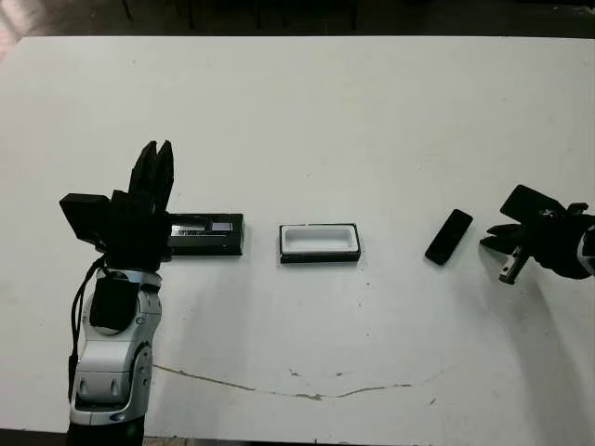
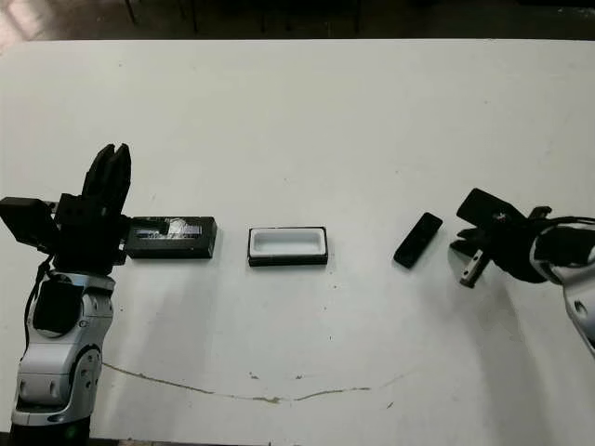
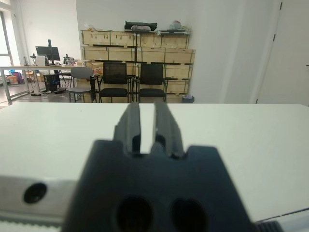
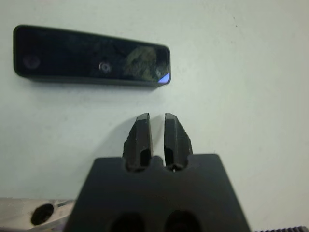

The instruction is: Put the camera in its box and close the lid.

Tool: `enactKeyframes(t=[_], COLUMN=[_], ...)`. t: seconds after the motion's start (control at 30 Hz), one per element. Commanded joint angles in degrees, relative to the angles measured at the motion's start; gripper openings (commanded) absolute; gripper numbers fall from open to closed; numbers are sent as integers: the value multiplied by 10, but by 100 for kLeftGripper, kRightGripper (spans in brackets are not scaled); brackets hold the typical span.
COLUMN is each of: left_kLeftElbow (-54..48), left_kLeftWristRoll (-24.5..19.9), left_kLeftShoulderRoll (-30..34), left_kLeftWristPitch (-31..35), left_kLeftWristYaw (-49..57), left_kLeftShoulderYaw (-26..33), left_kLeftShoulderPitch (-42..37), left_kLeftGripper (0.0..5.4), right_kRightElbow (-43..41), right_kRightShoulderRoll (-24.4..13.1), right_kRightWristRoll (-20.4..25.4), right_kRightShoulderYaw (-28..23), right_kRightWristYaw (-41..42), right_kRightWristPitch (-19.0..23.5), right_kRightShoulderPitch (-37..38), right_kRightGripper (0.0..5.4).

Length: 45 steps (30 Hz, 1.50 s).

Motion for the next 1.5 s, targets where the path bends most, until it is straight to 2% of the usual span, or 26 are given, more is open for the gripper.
enactKeyframes(t=[0.03, 0.23, 0.37, 0.57, 0.67, 0.8, 1.3, 1.43, 1.5], left_kLeftElbow=[2, -1, -4, -2, -1, 2, 8, 11, 12], left_kLeftWristRoll=[4, 6, 4, 7, 8, 8, 12, 12, 13], left_kLeftShoulderRoll=[5, 7, 5, 5, 3, 2, -4, -5, -6], left_kLeftWristPitch=[8, 3, 5, 2, 2, 2, -2, -6, -8], left_kLeftWristYaw=[2, 1, 2, 2, 4, 7, 14, 14, 14], left_kLeftShoulderYaw=[-1, -1, -1, -3, -5, -9, -13, -14, -15], left_kLeftShoulderPitch=[13, 19, 23, 25, 25, 23, 21, 22, 23], left_kLeftGripper=[2, 2, 2, 2, 2, 2, 2, 2, 2], right_kRightElbow=[74, 137, 140, 144, 137, 133, 72, 70, 71], right_kRightShoulderRoll=[26, 42, 55, 73, 81, 86, 108, 118, 122], right_kRightWristRoll=[-4, -29, -40, -56, -64, -65, -63, -64, -66], right_kRightShoulderYaw=[20, 42, 53, 71, 80, 87, 106, 112, 114], right_kRightWristYaw=[17, 23, 30, 36, 37, 47, 70, 69, 65], right_kRightWristPitch=[-35, -89, -71, -73, -59, -73, 1, 9, 0], right_kRightShoulderPitch=[-6, -38, -54, -70, -78, -84, -114, -128, -131], right_kRightGripper=[0, 0, 0, 0, 0, 0, 0, 0, 0])
